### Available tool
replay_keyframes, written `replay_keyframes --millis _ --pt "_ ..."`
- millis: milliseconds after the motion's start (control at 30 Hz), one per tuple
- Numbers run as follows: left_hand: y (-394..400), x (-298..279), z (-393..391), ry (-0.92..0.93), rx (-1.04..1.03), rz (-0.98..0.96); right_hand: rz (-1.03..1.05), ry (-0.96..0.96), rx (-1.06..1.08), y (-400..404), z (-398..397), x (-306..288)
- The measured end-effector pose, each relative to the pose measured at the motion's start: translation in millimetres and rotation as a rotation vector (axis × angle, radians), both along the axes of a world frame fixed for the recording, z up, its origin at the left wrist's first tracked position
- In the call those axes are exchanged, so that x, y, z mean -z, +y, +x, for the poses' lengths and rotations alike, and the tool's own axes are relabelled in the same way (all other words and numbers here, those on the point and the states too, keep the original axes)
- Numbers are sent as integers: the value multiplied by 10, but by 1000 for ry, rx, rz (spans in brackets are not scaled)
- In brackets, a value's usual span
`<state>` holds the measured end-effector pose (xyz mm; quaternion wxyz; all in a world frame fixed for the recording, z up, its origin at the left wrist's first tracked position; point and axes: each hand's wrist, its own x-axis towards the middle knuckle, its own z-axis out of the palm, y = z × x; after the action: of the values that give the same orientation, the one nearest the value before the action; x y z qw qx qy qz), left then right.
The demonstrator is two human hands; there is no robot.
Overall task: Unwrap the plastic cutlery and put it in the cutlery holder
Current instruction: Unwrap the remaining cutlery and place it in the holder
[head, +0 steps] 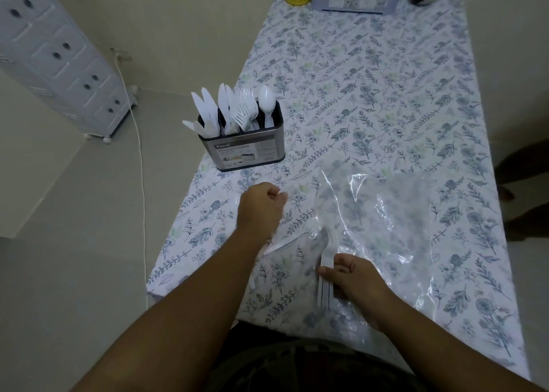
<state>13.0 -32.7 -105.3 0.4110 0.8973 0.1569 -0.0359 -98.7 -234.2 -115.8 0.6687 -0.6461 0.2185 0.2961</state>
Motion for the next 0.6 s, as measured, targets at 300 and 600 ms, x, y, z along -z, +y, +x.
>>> replay_keyframes --millis 300,600 --pt "-235 -405 -183 233 -163 -726 62 -217 41 5 313 -283" --pt "-542 -122 -546 478 -346 -1074 169 -209 -10 153 252 -318"
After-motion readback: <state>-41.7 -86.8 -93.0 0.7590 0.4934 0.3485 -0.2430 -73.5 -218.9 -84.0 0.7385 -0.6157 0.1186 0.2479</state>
